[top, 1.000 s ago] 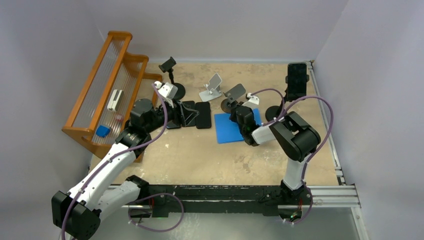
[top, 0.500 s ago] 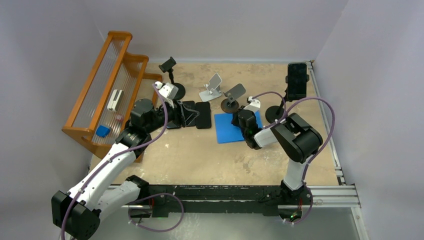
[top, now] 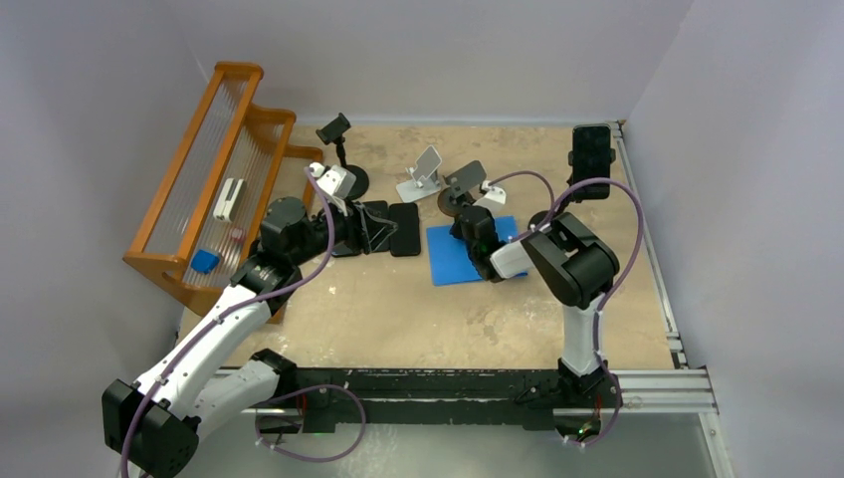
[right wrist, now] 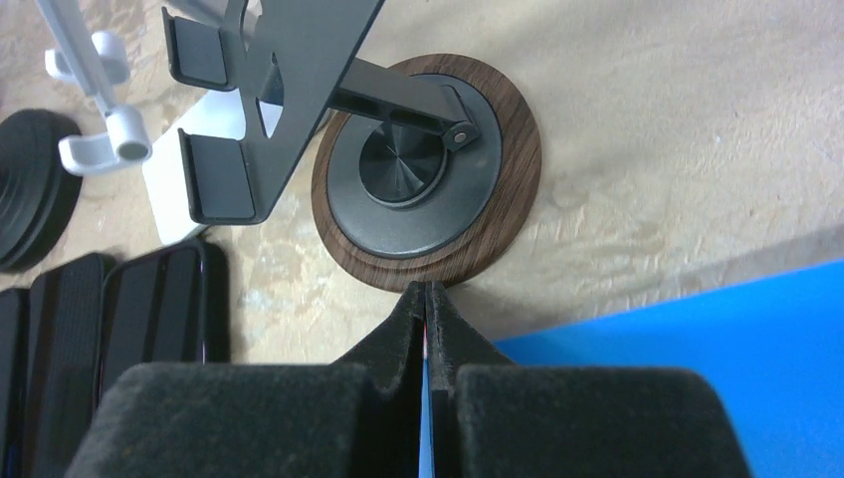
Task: Remove the phone from the phone stand
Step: Move the phone stand to the center of the board.
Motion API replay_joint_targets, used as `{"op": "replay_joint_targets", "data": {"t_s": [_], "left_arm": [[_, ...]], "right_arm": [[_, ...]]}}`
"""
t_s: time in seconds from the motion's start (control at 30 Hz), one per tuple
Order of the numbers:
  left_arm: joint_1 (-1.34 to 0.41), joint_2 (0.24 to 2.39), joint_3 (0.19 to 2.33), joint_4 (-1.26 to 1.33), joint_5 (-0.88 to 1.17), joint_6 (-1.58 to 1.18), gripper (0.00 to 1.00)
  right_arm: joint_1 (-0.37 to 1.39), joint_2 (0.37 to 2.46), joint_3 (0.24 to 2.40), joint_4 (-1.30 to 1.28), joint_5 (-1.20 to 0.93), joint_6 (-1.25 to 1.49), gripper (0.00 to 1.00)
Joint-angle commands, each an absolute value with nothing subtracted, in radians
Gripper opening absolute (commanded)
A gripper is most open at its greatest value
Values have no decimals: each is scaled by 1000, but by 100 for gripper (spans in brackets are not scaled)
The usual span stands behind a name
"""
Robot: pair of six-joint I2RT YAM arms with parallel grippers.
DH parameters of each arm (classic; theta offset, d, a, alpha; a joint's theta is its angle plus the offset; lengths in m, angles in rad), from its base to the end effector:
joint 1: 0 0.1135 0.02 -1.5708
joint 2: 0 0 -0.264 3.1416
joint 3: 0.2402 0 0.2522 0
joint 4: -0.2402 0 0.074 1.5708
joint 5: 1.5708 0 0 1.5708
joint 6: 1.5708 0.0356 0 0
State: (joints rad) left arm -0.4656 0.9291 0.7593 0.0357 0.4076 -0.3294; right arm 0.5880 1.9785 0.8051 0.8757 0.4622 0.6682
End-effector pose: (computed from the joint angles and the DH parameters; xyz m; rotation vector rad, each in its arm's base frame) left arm 0.1896 -0.1111 0.3285 0.4361 1.7305 -0.9289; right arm 0.3217 0.1954 0.1222 0.3919 1.8182 0.4470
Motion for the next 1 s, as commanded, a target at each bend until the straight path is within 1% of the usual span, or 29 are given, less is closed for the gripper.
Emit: {"op": "replay_joint_targets", "data": {"t_s": [0.0, 0.13, 0.37, 0.73, 0.87, 0.97], "left_arm": [[-471, 911, 797, 66, 403, -327, 49], [-471, 914, 799, 65, 405, -327, 49], [-471, 923, 800, 63, 410, -328, 49], [-471, 917, 799, 60, 402, -325, 49], [-471, 913, 801, 59, 402, -326, 49], [-471, 911, 803, 60, 405, -328, 49]], "right_arm": [[572, 2017, 873, 843, 543, 648, 0], [554, 2060, 927, 799, 524, 657, 0], [553, 2052, 936, 781, 491, 634, 0], [553, 2116, 1092, 669, 437, 640, 0], [553, 2051, 1036, 669, 444, 651, 0], [545, 1999, 992, 668, 493, 663, 0]]}}
